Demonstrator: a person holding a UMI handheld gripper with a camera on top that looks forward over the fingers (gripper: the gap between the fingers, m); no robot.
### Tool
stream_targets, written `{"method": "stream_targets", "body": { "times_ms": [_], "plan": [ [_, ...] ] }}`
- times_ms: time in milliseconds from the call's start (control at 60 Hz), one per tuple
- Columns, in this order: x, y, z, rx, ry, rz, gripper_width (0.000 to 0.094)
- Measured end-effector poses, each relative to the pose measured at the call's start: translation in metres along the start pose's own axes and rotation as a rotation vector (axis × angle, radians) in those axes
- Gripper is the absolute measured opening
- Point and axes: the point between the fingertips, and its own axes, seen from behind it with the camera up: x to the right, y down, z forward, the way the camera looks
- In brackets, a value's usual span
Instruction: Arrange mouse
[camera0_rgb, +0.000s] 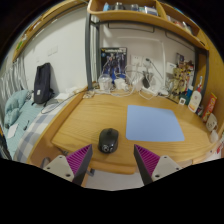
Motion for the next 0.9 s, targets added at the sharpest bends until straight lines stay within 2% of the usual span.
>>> {"method": "stream_targets", "body": {
  "times_ms": [317, 350, 450, 467, 517, 617, 683, 700, 717, 733, 750, 900],
  "plan": [
    [-0.011, 0.005, 0.085, -0.072, 0.067, 0.044, 0.0847],
    [-0.013, 0.002, 0.088, -0.046, 0.064, 0.057, 0.079],
    [-0.017, -0.005, 0.097, -0.02, 0.07, 0.042, 0.0696],
    [-0.02, -0.007, 0.099, -0.015, 0.068, 0.04, 0.0663],
    [-0.025, -0.009, 0.104, -0.009, 0.049, 0.059, 0.0481],
    [-0.028, -0.009, 0.103, -0.007, 0.054, 0.053, 0.0459],
    [-0.027, -0.008, 0.102, -0.008, 0.054, 0.055, 0.0378],
    [-0.027, -0.008, 0.102, -0.009, 0.055, 0.056, 0.0382],
    [-0.027, -0.009, 0.102, -0.009, 0.056, 0.057, 0.0335],
    [-0.026, -0.008, 0.102, -0.014, 0.058, 0.053, 0.0358],
    [-0.027, -0.009, 0.102, -0.012, 0.06, 0.047, 0.0303],
    [-0.03, -0.008, 0.1, -0.061, 0.044, 0.012, 0.0272]
  ]
}}
